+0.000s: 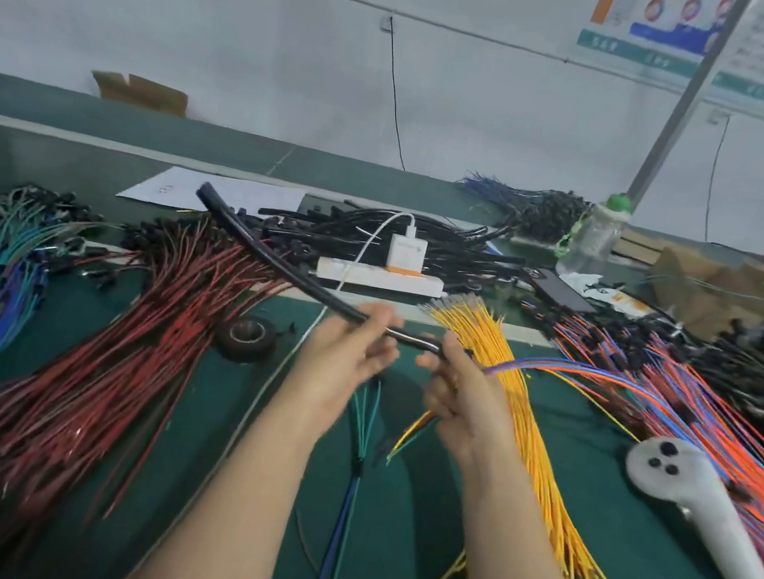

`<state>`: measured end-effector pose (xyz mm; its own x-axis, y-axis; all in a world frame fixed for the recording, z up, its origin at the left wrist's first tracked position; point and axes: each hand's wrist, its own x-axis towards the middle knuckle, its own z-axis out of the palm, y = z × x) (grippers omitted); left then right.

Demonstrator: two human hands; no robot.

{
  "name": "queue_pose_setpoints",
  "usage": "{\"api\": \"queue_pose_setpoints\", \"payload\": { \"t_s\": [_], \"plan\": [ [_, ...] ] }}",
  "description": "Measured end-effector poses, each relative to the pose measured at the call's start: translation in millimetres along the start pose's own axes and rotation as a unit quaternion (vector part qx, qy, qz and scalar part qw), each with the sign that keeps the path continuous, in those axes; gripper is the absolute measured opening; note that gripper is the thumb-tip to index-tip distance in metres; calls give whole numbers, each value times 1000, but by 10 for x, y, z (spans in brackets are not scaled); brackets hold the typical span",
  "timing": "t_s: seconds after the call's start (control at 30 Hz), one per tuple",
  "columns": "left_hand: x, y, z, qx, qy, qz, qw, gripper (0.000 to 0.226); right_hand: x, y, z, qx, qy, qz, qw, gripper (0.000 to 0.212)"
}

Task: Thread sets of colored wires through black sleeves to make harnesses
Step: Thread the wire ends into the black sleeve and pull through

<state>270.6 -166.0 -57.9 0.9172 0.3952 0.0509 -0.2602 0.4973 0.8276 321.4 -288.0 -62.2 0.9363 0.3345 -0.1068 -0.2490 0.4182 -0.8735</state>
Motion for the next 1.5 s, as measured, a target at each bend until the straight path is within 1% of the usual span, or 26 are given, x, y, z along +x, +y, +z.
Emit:
{"api": "queue_pose_setpoints", "payload": {
  "t_s": [0.03,0.1,0.23,0.27,0.33,0.4,0.5,0.57,0.63,0.7,0.8,0.87,0.97,1.07,1.13,1.2,1.27,1.37,1.43,1.5],
  "plan": [
    [-5,-92,20,18,-7,-4,1000,10,2,31,4,-9,-4,14,1000,23],
    [5,-189,0,20,13,-2,1000,14,4,52,-24,-15,-1,19,1000,19],
    [55,-205,-132,-56,68,-24,996,11,14,24,-107,-25,-1,-24,999,5],
    [57,-203,-150,-69,72,-30,995,12,14,25,-112,-37,-3,-30,999,5],
    [47,-203,-154,-88,63,-42,993,11,13,41,-99,-55,-5,-37,998,13],
    [21,-223,-116,-79,20,-56,995,8,8,58,-62,-45,-6,-33,998,21],
    [-39,-299,-21,-31,-62,-56,996,12,5,67,-18,1,-17,3,1000,27],
    [-60,-314,16,-13,-77,-39,996,13,-2,54,-12,41,-22,31,998,30],
    [-67,-300,33,-3,-70,-16,997,11,-14,30,-13,76,-25,47,996,31],
    [-65,-282,34,14,-41,2,999,13,-23,-8,-25,114,-14,40,993,33],
    [-48,-279,12,42,14,25,999,20,-26,-110,-97,225,-2,-7,974,37],
    [-35,-282,8,47,18,20,999,20,-31,-196,-164,282,1,-44,958,38],
    [-33,-317,30,67,26,3,997,26,-56,-254,-221,294,6,-82,952,37],
    [-36,-359,43,177,36,17,983,26,-64,-250,-212,286,14,-101,953,37],
    [-58,-363,44,242,5,39,969,17,-51,-249,-201,286,21,-114,951,37],
    [-97,-336,38,283,-66,43,956,11,-35,-250,-204,301,24,-122,946,38],
    [-139,-315,43,296,-142,20,945,13,-23,-247,-235,325,24,-118,938,37],
    [-191,-259,73,269,-219,-12,938,26,-22,-251,-255,358,15,-102,928,35],
    [-205,-226,87,229,-246,-28,941,38,-22,-256,-250,384,10,-88,919,35],
    [-205,-210,88,206,-261,-35,943,41,-21,-258,-250,413,1,-78,907,37]
  ]
}}
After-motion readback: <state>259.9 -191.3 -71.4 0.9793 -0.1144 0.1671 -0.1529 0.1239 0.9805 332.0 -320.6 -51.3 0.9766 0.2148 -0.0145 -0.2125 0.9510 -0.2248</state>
